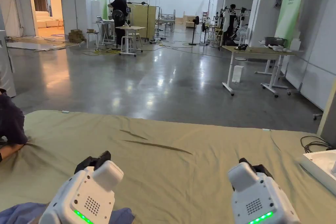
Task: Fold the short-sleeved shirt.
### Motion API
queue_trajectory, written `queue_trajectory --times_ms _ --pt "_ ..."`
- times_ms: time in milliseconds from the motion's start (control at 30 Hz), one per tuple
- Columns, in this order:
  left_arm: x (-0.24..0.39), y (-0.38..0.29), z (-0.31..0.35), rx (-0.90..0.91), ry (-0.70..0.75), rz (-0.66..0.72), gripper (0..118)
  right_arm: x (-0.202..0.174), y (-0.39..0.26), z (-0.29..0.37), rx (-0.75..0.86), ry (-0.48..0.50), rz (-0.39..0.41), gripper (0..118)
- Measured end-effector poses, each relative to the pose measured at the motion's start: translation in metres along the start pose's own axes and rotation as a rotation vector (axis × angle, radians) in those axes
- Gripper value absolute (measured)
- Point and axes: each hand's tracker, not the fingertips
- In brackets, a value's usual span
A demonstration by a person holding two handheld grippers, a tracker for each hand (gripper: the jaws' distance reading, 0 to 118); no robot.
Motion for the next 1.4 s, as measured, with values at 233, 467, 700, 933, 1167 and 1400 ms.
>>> queue_trajectory --times_ms 233,467,700,933,1167,1400 --pt "-0.035 -0.017 -0.003 -0.041 0.095 0.954 2 0.030 -0.010 0.000 -0.028 0.035 -0.766 0" --pt "-0.033 -0.008 -0.006 -0.033 0.009 0.875 2 0.028 -0.007 0.000 -0.037 0.035 -0.777 0" --pt "-0.032 -0.009 0.001 -0.099 -0.063 0.681 3 0.018 0.000 0.000 -0.050 0.056 -0.703 0" --pt "-0.054 -0.060 -0.002 -0.389 -0.119 0.626 3 -0.015 0.006 0.000 -0.086 0.167 -0.570 0" --pt "-0.080 -0.135 -0.005 -0.644 -0.157 0.679 3 -0.055 0.001 -0.004 -0.133 0.257 -0.545 0" --pt "-0.095 -0.196 -0.009 -0.772 -0.190 0.811 42 -0.081 -0.005 -0.007 -0.173 0.309 -0.518 0"
